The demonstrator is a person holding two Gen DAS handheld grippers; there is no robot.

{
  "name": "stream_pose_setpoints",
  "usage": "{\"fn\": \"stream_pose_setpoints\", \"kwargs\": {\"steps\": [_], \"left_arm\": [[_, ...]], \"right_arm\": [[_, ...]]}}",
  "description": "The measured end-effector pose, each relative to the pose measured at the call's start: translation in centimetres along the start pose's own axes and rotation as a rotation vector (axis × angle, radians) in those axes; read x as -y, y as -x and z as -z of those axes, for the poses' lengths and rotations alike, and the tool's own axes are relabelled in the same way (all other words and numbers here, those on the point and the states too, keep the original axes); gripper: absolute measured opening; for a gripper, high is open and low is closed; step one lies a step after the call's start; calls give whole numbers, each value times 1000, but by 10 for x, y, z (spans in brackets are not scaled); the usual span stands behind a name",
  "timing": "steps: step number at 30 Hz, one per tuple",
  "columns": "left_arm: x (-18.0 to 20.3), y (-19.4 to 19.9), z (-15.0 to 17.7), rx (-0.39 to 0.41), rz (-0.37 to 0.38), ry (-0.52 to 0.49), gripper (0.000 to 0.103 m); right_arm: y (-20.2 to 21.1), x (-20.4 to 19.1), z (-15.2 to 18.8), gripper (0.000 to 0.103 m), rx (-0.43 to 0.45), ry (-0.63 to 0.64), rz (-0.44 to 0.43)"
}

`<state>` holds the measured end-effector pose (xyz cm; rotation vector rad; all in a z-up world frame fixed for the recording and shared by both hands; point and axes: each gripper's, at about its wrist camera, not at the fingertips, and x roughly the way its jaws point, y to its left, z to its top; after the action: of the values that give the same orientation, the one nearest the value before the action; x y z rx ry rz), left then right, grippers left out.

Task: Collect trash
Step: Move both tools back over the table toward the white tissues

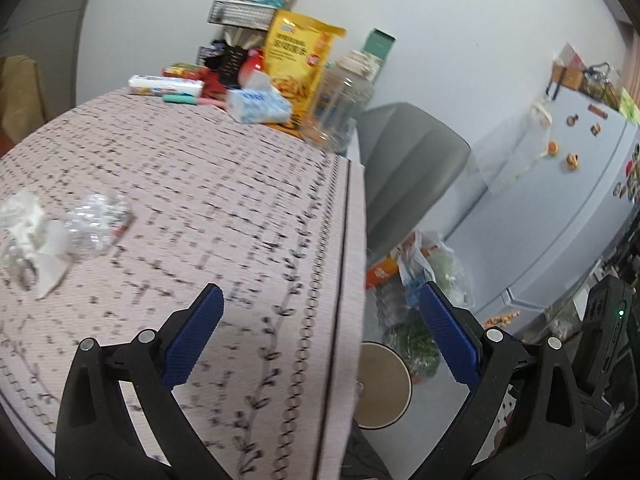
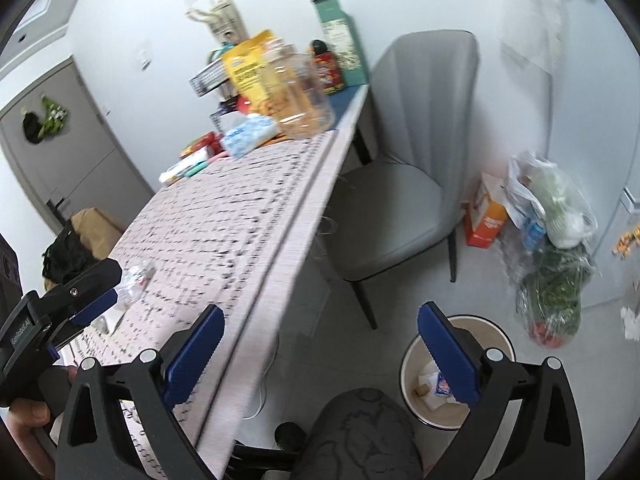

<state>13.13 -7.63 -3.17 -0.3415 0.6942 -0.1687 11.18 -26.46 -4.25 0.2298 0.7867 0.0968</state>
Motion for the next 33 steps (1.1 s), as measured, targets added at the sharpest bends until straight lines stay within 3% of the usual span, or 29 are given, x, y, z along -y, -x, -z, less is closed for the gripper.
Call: {"fn": "stream_pose_setpoints", "kwargs": {"steps": [15, 33], "left_arm": [[-80, 62, 0, 107, -97, 107, 97], [-197, 91, 12, 142, -177, 277, 97]], "right_arm": [[-14, -99, 0, 95, -29, 156, -110], [-48, -162, 7, 95, -74, 218, -208]]}}
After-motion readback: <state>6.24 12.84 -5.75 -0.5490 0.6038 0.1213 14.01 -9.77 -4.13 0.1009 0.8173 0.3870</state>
